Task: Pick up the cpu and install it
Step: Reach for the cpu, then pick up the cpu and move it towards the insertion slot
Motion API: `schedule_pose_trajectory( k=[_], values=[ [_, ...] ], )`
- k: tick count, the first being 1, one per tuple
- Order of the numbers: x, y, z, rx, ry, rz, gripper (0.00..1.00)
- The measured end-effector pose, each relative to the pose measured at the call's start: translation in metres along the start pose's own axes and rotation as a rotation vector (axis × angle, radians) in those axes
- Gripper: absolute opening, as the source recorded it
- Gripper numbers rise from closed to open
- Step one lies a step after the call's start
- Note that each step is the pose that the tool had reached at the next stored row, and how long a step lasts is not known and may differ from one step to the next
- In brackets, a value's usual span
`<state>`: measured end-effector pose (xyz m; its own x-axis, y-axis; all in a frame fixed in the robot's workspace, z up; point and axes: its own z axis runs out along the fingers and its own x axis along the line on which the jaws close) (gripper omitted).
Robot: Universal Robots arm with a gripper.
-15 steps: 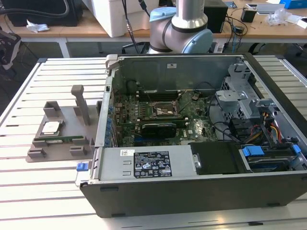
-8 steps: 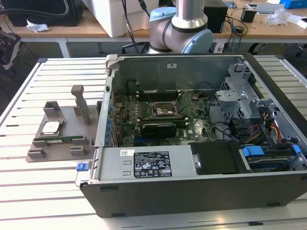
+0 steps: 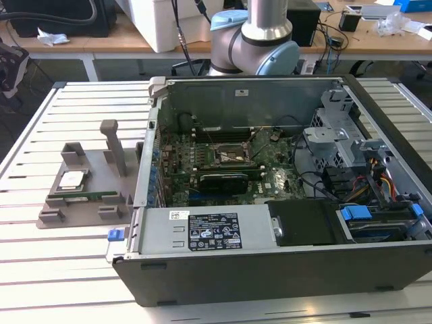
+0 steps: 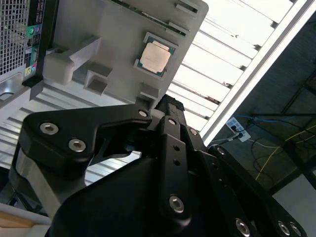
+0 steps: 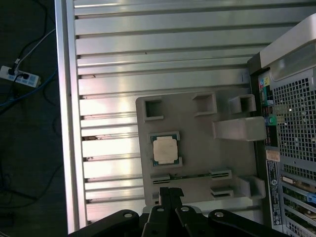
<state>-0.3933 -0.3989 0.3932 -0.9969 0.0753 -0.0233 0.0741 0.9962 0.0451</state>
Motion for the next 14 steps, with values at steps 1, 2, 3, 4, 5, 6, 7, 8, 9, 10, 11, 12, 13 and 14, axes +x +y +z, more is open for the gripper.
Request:
schedule_pose_trajectory(
  k=[1,2,3,4,5,6,7,8,9,10,11,12,13,14],
  values=[
    [0.0,0.0,0.0,0.0,0.0,0.0,0.11],
    [0.0001,0.0,0.0,0.0,0.0,0.0,0.11],
    [0.0001,0.0,0.0,0.0,0.0,0.0,0.11],
    [0.0002,0.0,0.0,0.0,0.0,0.0,0.11],
    [0.0003,0.0,0.0,0.0,0.0,0.0,0.11],
    [0.0003,0.0,0.0,0.0,0.0,0.0,0.11],
    [0.0004,0.0,0.0,0.0,0.0,0.0,0.11],
    [0.0004,0.0,0.0,0.0,0.0,0.0,0.11],
    [0.0004,0.0,0.0,0.0,0.0,0.0,0.11],
    [0.0005,0.0,0.0,0.0,0.0,0.0,0.11],
    [0.0006,0.0,0.0,0.0,0.0,0.0,0.11],
    [0.0006,0.0,0.0,0.0,0.0,0.0,0.11],
    [0.0007,0.0,0.0,0.0,0.0,0.0,0.11],
    [0.0007,0.0,0.0,0.0,0.0,0.0,0.11]
  ],
)
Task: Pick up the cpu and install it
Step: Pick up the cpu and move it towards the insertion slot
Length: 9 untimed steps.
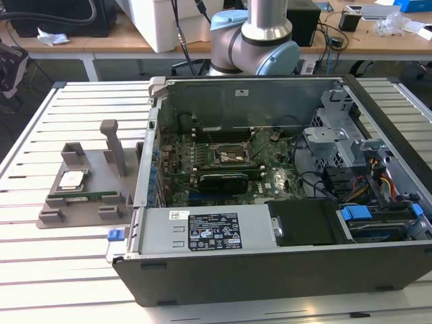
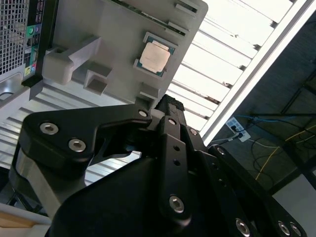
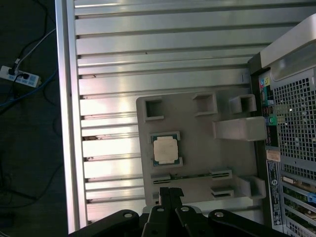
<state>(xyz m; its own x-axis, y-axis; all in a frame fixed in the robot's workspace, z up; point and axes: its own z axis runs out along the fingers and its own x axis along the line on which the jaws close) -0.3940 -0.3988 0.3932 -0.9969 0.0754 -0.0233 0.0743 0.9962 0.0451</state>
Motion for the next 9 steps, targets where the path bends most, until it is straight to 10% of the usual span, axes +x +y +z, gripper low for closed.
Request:
schedule_pose_trajectory(
  k=[6,9],
  values=[
    [0.0003,0.0,0.0,0.0,0.0,0.0,0.54],
    [0.0004,0.0,0.0,0.0,0.0,0.0,0.6]
  ],
)
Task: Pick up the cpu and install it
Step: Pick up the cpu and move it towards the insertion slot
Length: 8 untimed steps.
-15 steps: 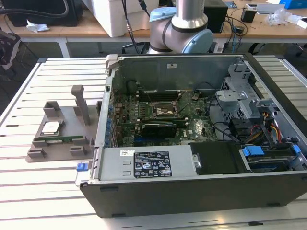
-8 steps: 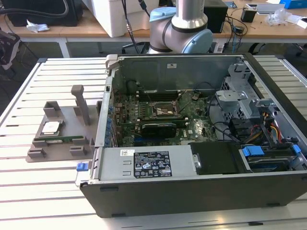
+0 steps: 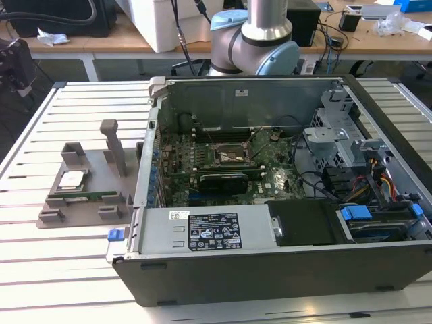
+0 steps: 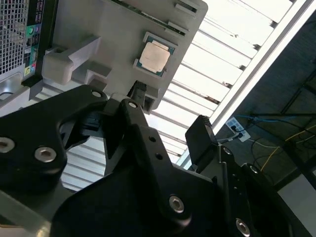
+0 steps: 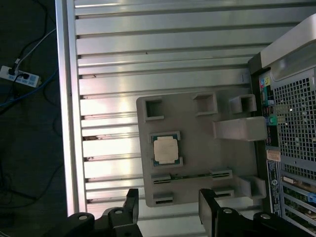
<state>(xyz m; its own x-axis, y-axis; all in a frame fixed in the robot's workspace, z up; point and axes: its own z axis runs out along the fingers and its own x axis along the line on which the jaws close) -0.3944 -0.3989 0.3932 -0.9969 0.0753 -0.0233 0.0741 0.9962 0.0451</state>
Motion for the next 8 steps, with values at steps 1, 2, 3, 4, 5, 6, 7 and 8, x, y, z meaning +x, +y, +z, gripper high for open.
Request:
schedule_pose_trajectory(
  k=[1,2,3,4,5,6,7,8],
  values=[
    [0.0,0.0,0.0,-0.0001,0.0,0.0,0.6],
    [0.0001,0.0,0.0,0.0,0.0,0.0,0.6],
    [0.0001,0.0,0.0,0.0004,-0.0001,0.0,0.6],
    [0.0003,0.0001,0.0,0.0155,-0.0007,-0.005,0.6],
    [0.0001,0.0,0.0,0.0224,-0.001,-0.011,0.6],
    [0.0001,0.0,0.0,0.0291,-0.0012,-0.019,0.6],
    [0.0001,-0.0001,0.0001,0.033,-0.0013,-0.031,0.6],
    [0.0,-0.0001,0.0001,0.033,-0.001,-0.042,0.6]
  ],
)
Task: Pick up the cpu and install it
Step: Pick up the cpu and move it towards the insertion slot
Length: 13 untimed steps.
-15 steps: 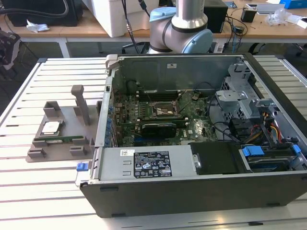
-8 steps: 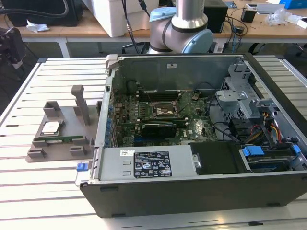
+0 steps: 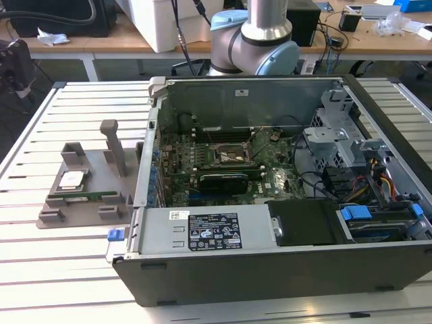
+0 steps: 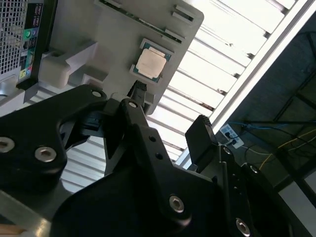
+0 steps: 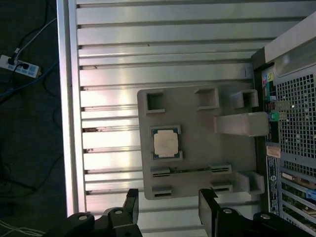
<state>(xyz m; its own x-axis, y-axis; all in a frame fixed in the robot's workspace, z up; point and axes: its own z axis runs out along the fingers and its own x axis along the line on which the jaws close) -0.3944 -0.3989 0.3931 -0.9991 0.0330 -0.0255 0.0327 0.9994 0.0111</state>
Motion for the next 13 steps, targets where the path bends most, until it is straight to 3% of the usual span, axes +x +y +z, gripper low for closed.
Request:
schedule_pose_trajectory(
  k=[1,13],
  values=[
    [-0.0003,0.0003,0.0,-0.0003,0.0004,-0.018,0.6],
    [-0.0002,0.0002,0.0022,-0.0004,0.0004,-0.019,0.6]
  ],
)
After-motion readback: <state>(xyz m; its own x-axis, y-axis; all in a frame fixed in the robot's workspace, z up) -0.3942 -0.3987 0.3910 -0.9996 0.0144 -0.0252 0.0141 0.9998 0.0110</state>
